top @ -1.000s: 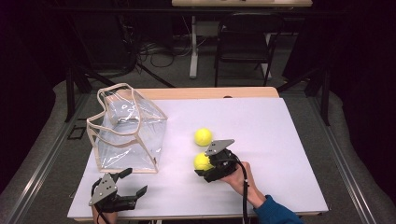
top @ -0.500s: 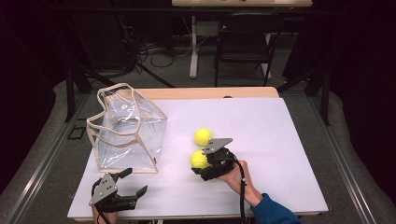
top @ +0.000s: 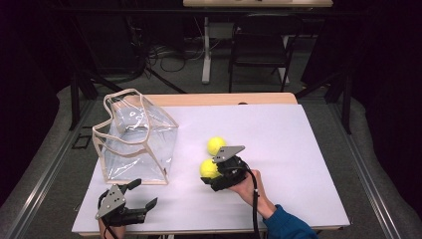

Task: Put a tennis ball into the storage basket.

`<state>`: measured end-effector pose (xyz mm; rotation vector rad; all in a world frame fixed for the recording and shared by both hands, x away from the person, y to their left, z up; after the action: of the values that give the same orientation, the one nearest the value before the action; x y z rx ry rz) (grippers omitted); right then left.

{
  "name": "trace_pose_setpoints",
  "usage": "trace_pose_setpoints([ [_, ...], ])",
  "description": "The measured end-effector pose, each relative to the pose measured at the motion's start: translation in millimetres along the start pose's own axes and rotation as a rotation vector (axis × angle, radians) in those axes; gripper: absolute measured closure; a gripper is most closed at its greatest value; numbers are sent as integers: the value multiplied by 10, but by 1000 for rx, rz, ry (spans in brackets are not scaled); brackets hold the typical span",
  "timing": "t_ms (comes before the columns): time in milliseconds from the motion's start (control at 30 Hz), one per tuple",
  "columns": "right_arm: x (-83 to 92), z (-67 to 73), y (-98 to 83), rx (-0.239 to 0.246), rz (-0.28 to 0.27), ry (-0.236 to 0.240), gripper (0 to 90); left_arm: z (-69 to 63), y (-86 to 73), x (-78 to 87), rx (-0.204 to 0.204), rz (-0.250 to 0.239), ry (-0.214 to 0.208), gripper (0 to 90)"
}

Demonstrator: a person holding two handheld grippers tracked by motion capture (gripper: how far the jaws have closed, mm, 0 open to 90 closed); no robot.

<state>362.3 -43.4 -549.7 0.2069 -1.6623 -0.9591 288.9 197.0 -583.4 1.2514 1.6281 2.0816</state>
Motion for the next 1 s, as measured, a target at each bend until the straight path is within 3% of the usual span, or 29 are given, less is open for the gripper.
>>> trace_pose_setpoints([
  [1000, -46, -67, 192, -10, -10, 25, 260, 0, 16, -36, -3, 2, -7, 162],
])
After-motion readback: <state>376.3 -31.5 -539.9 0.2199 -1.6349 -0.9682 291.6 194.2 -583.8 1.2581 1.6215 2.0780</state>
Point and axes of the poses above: each handheld gripper's, and its own axes: x roughly backward along the jaws, y roughly out of its top, z roughly to its left, the point moved 8 cm from there along -x, roughly forward along the jaws, and after that the axes turned 8 degrees about z, right-handed, at the moved point
